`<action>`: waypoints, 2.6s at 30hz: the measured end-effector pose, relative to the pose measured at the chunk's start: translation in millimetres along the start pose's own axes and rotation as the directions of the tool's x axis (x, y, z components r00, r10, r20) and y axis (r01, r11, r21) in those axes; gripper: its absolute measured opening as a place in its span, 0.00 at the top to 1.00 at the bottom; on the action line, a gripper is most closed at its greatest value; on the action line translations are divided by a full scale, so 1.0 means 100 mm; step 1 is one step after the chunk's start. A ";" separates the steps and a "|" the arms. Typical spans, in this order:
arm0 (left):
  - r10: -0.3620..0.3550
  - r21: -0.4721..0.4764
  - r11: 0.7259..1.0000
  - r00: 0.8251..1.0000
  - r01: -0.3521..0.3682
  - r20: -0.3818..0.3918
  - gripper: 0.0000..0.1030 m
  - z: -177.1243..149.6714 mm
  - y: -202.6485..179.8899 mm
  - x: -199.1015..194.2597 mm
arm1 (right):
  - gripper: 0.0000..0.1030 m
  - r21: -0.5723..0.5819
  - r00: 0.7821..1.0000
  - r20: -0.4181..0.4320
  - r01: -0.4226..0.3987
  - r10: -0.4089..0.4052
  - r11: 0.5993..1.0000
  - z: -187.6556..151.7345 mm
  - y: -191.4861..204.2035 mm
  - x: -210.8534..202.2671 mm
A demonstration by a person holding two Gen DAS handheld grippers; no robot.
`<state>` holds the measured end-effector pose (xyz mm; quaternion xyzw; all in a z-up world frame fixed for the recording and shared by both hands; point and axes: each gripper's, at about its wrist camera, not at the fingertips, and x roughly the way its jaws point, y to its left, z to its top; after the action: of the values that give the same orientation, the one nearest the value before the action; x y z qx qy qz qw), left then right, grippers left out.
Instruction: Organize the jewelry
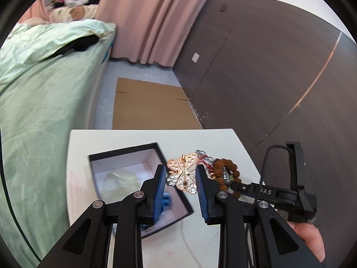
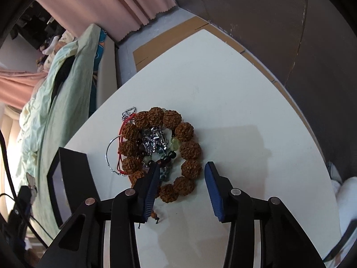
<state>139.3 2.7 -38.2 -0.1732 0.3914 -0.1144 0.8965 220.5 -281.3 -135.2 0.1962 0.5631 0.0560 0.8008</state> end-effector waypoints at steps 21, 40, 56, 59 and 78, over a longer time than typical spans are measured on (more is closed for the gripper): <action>0.094 -0.120 0.988 0.996 -0.095 -0.014 0.21 -0.01 0.27 -0.07 | 0.81 -0.015 0.964 0.206 -0.167 0.167 0.986 -0.11 0.23 -0.56; 0.102 -0.167 0.982 0.994 -0.093 0.047 0.21 0.10 0.48 -0.37 | 0.81 -0.155 0.836 0.264 -0.456 0.481 0.876 -0.27 0.81 -0.76; 0.117 -0.228 0.969 0.990 -0.097 0.076 0.21 0.18 0.71 -0.49 | 0.80 -0.271 0.776 0.137 -0.569 0.616 0.777 -0.45 1.58 -0.46; 0.121 -0.230 0.968 0.990 -0.101 0.073 0.21 0.17 0.72 -0.48 | 0.76 -0.249 0.804 0.072 -0.559 0.590 0.791 -0.44 1.62 -0.29; 0.089 -0.136 0.987 0.995 -0.082 0.048 0.21 0.02 0.32 -0.34 | 0.37 -0.136 0.899 0.246 -0.337 0.362 0.931 -0.24 0.73 -0.80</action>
<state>120.3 43.4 -27.3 -0.2189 0.3808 -0.0445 0.8973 179.3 -233.8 -44.2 0.2637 0.4025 0.1972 0.8541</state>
